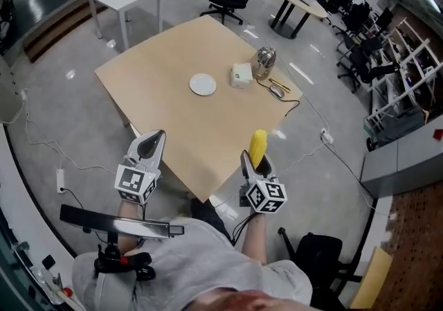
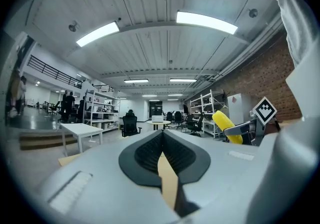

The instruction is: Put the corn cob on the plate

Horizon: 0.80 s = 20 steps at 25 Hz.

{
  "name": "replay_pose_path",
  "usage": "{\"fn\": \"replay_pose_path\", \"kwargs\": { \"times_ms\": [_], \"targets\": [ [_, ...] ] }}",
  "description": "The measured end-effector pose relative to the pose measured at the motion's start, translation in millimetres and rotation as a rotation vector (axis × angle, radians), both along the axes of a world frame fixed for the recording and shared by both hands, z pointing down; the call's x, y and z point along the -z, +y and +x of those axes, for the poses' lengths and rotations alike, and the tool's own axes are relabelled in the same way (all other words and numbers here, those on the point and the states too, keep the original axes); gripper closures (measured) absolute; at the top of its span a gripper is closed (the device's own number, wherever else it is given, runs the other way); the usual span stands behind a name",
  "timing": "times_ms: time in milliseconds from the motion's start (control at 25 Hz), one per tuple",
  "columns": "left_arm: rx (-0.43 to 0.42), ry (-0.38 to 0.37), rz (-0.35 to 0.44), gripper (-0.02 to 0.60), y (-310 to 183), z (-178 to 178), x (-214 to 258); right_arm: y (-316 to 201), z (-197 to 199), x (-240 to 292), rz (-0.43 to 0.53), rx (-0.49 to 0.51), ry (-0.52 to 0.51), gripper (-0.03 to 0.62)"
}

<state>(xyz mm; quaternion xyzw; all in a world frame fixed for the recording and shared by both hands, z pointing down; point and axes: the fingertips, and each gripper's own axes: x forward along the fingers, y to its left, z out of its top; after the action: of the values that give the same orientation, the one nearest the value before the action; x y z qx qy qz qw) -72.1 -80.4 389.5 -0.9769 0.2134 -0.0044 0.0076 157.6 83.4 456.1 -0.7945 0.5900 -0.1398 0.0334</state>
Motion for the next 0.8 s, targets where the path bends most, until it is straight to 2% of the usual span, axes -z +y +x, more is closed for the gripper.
{"fn": "replay_pose_path", "kwargs": {
  "times_ms": [280,800],
  "targets": [
    [0.084,-0.031,-0.027,0.561,-45,27,-26,-67,41,-22,-0.018,0.087,-0.030,0.350],
    [0.191,-0.112,-0.120,0.561,-101,61,-52,-161,85,-52,-0.092,0.215,-0.061,0.350]
  ]
}}
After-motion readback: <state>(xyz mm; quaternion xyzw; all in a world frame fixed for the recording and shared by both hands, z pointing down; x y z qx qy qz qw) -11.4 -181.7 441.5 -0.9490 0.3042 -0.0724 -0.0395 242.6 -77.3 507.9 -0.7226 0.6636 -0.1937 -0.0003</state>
